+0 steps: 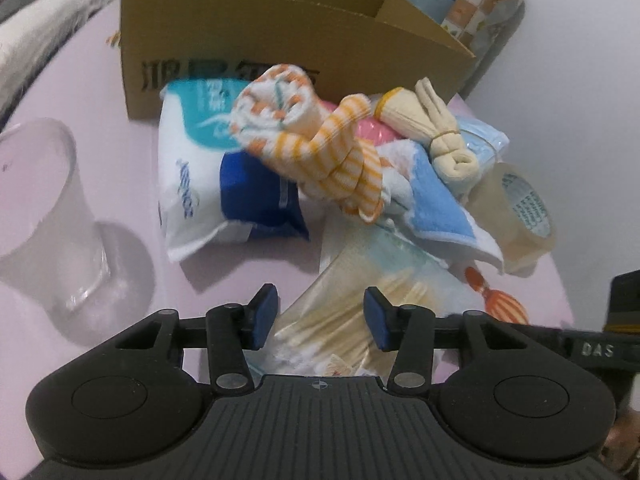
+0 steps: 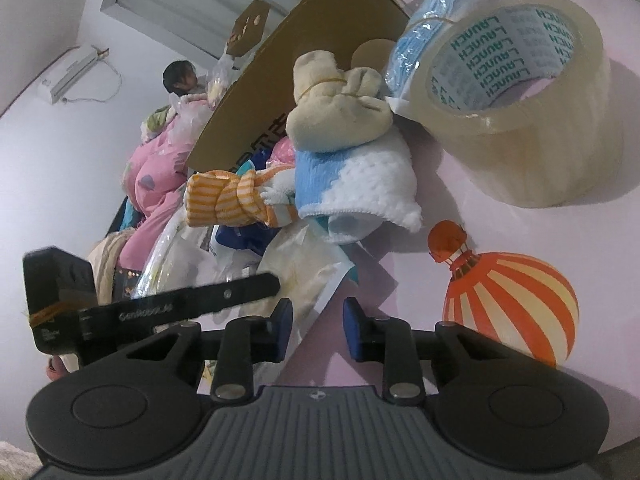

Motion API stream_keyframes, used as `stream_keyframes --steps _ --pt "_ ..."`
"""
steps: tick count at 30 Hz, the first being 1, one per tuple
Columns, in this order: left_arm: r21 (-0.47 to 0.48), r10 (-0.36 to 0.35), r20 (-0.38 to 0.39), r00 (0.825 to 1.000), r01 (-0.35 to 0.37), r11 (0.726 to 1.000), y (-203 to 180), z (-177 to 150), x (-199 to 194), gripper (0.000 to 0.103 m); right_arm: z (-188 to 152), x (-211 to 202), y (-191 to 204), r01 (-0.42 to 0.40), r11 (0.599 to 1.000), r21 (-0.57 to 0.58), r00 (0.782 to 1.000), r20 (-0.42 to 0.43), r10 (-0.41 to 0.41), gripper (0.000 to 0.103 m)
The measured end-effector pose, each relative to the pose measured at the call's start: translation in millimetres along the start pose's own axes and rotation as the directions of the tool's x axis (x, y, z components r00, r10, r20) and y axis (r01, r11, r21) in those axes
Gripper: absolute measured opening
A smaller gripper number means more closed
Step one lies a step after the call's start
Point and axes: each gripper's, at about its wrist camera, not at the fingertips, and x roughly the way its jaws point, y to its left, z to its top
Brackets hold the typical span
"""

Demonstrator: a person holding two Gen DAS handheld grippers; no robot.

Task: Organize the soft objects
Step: 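Grasp the cotton swab bag with the left gripper while the right gripper approaches the orange-striped towel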

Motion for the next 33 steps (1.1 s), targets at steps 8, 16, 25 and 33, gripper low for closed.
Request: stream_keyframes --steps 8,16,25,33 --pt "0.081 -0.073 -0.057 0.996 0.077 0.994 -11.7 -23.4 -18.1 0.064 -0.2 -0.9 -4.2 -0.035 0.998 0.051 0.999 -0.007 0.035 0.036" --pt "0.293 -0.001 -0.036 0.999 0.012 0.956 -48.2 -34.8 -25.4 0.097 -4.8 3.0 4.1 -0.031 0.998 0.059 0.999 -0.029 0.033 0.036" --pt "0.324 0.12 -0.029 0.992 -0.105 0.94 -58.2 -41.5 -6.9 0.095 -3.6 12.5 32.5 -0.073 0.997 -0.013 0.996 -0.052 0.072 0.037" --pt "0.295 0.14 -0.004 0.99 -0.133 0.946 -50.1 -42.6 -7.0 0.073 0.4 16.9 39.8 -0.136 0.991 -0.004 0.988 -0.079 0.136 0.037"
